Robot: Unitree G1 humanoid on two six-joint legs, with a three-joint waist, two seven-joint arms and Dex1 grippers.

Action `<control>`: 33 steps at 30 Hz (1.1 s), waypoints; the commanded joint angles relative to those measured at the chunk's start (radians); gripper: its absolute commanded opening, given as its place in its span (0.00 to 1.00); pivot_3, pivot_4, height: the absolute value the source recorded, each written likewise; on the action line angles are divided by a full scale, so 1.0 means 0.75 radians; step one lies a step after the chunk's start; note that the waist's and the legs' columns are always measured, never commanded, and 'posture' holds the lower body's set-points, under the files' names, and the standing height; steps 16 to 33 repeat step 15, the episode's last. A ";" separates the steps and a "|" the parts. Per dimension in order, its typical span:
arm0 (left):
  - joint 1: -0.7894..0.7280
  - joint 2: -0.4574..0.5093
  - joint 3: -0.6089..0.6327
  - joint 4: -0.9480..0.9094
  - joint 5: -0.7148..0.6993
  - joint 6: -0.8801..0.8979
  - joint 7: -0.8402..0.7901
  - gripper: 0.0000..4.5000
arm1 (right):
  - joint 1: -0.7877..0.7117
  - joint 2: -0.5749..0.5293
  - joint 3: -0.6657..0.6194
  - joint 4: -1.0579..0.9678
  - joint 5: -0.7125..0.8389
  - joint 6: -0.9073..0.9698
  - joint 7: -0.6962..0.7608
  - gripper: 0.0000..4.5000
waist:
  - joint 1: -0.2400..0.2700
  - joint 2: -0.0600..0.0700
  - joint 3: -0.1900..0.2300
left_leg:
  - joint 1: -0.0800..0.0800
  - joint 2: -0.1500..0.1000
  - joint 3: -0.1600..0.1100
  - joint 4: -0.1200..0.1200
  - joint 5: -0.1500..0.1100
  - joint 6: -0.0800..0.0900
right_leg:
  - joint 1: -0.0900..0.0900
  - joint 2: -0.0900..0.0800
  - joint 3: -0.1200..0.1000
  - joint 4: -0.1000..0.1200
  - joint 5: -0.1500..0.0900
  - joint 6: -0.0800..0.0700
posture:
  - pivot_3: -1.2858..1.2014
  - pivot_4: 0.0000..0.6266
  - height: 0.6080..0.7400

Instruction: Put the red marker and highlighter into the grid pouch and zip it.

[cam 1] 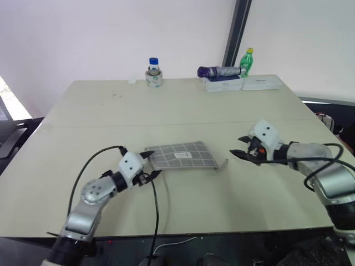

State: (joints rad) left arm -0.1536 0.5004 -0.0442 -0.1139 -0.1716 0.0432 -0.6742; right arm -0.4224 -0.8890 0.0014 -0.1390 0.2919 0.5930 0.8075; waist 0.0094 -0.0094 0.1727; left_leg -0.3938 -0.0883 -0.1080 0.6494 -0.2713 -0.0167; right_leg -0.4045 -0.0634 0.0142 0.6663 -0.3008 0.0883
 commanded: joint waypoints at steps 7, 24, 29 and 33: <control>0.250 0.127 0.333 -0.072 -0.101 0.110 0.044 0.66 | 0.131 -0.001 -0.226 0.013 0.080 -0.134 0.081 0.63 | 0.003 0.000 0.000 | 0.001 0.000 0.000 0.000 -0.001 0.001 | 0.001 0.000 0.000 0.000 0.000 0.000 | 0.52 0.24 1.00; 0.382 0.118 0.450 -0.148 -0.164 0.191 0.072 0.66 | 0.173 0.084 -0.280 0.009 0.177 -0.130 0.116 0.63 | 0.006 0.000 0.000 | 0.001 0.000 0.000 0.000 -0.001 0.002 | 0.002 -0.001 0.000 0.000 0.000 -0.001 | 0.52 0.24 1.00; 0.382 0.118 0.450 -0.148 -0.164 0.191 0.072 0.66 | 0.173 0.084 -0.280 0.009 0.177 -0.130 0.116 0.63 | 0.006 0.000 0.000 | 0.001 0.000 0.000 0.000 -0.001 0.002 | 0.002 -0.001 0.000 0.000 0.000 -0.001 | 0.52 0.24 1.00; 0.382 0.118 0.450 -0.148 -0.164 0.191 0.072 0.66 | 0.173 0.084 -0.280 0.009 0.177 -0.130 0.116 0.63 | 0.006 0.000 0.000 | 0.001 0.000 0.000 0.000 -0.001 0.002 | 0.002 -0.001 0.000 0.000 0.000 -0.001 | 0.52 0.24 1.00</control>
